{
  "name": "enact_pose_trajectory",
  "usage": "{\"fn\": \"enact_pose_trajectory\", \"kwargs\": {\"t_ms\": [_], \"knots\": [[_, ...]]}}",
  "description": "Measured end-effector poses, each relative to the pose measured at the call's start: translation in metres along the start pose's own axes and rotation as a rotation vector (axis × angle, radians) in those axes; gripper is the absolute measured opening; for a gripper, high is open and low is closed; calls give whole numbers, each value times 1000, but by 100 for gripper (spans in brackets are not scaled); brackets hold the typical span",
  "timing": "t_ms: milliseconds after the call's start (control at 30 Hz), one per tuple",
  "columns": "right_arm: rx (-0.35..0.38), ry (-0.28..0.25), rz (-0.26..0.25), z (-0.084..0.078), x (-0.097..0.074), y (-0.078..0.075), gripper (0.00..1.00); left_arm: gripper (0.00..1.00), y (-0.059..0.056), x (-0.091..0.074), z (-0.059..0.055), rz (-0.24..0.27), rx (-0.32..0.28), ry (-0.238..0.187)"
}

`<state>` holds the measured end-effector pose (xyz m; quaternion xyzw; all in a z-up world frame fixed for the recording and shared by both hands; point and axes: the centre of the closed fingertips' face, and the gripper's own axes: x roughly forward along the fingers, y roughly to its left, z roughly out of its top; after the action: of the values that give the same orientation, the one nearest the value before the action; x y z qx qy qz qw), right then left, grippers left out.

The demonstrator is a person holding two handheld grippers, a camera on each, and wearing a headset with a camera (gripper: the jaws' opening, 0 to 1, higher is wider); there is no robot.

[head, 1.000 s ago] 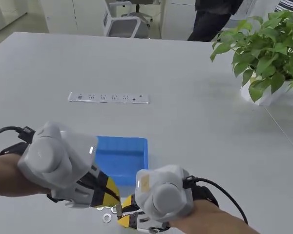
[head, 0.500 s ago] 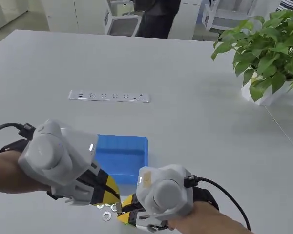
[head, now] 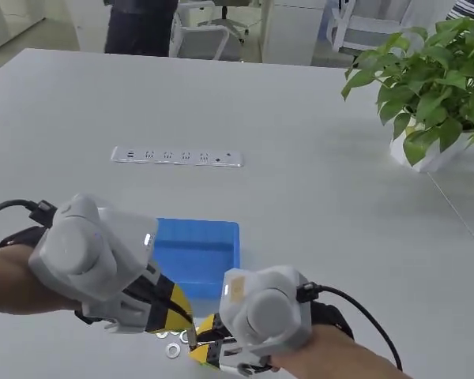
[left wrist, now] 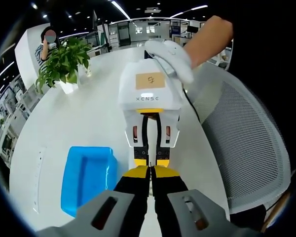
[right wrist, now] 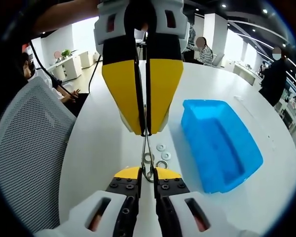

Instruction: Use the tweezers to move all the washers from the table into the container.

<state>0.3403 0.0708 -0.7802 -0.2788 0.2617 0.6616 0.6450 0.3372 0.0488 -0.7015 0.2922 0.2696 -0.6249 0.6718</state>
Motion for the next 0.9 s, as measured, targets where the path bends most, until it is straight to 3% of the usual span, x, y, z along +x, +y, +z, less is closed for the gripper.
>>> {"fn": "enact_pose_trajectory", "kwargs": {"t_ms": [900], "knots": [[36, -5, 2, 2, -1, -1, 12, 5, 4, 2, 0, 4, -15, -6]]}}
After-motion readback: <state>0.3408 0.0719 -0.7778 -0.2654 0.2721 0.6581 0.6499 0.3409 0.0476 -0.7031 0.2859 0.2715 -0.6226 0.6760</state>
